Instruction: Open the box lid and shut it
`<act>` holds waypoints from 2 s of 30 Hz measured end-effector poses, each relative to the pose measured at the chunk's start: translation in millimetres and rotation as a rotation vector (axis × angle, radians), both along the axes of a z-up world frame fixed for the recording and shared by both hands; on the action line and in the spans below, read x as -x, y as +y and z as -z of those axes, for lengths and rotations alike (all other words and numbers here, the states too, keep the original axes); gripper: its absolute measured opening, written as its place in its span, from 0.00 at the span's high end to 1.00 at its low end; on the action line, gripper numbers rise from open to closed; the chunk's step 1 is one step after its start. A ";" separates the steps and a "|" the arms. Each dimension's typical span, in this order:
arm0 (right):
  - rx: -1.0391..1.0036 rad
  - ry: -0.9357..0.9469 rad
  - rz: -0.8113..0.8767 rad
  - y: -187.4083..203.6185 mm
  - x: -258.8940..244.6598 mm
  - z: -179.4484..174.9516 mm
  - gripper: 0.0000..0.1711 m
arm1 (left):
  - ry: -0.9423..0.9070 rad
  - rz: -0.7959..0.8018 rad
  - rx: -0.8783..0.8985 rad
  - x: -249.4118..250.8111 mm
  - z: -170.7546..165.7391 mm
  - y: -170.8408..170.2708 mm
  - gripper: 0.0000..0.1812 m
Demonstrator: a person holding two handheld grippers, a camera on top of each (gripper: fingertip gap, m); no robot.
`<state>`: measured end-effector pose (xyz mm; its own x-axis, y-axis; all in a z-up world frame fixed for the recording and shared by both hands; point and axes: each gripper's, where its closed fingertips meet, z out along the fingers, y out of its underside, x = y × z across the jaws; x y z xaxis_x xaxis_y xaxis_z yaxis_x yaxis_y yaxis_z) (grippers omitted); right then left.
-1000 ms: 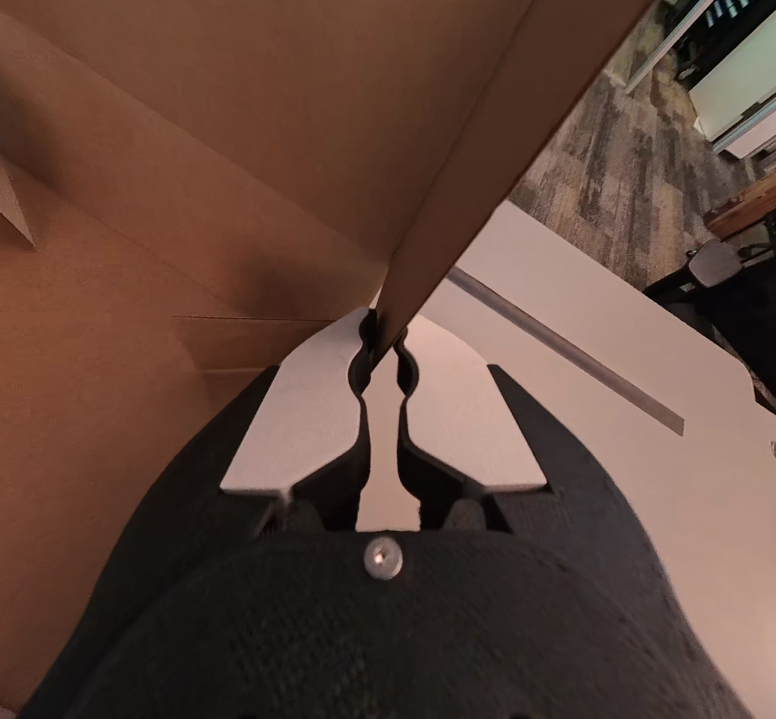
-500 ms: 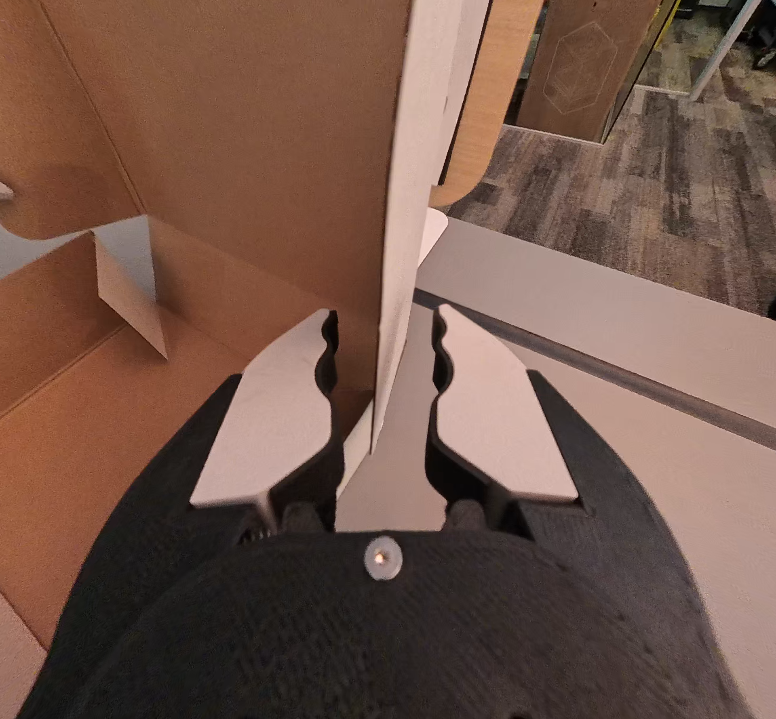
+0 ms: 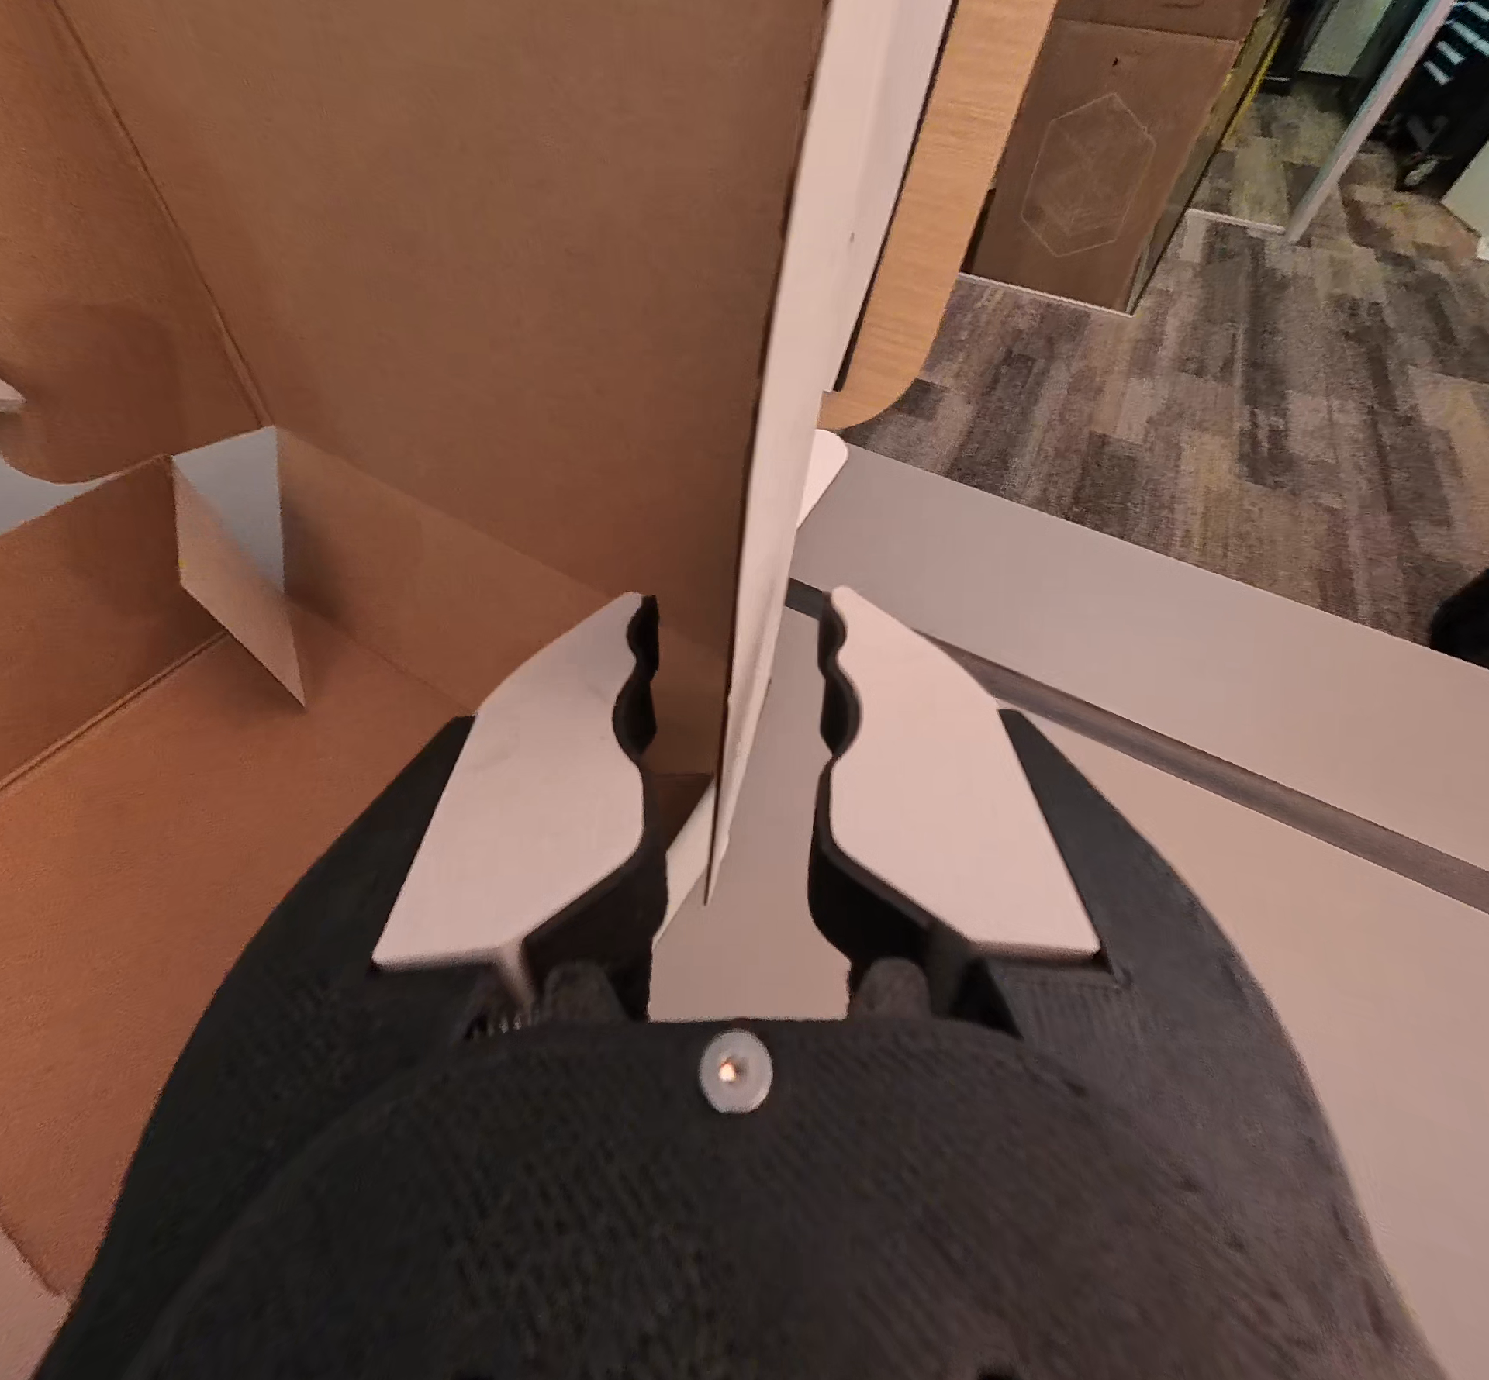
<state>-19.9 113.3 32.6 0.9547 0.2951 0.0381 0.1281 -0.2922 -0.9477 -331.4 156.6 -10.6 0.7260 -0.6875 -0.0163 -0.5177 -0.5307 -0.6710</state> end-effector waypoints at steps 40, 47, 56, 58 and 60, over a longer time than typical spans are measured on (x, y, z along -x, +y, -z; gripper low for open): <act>-0.109 -0.172 0.021 7.0 -21.0 4.4 0.80 | -0.069 -0.004 -0.062 4.2 -13.4 8.2 0.84; -0.233 -0.115 0.120 -7.0 -55.7 -31.9 0.77 | -0.268 -0.103 -0.169 30.0 -53.0 18.5 0.77; -0.211 -0.075 0.124 -5.1 -61.5 -26.8 0.77 | -0.298 -0.095 -0.155 28.5 -53.6 18.4 0.75; -0.207 -0.076 0.116 -3.6 -57.6 -24.1 0.77 | -0.289 -0.089 -0.153 26.3 -51.8 18.2 0.75; -0.192 -0.082 0.112 -1.3 -51.1 -18.6 0.77 | -0.281 -0.091 -0.153 25.9 -50.5 19.0 0.75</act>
<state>31.2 111.9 51.2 0.9726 0.1671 0.1617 0.1835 -0.1242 -0.9751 -357.3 175.7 39.9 0.7749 -0.6248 0.0956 -0.2560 -0.4485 -0.8564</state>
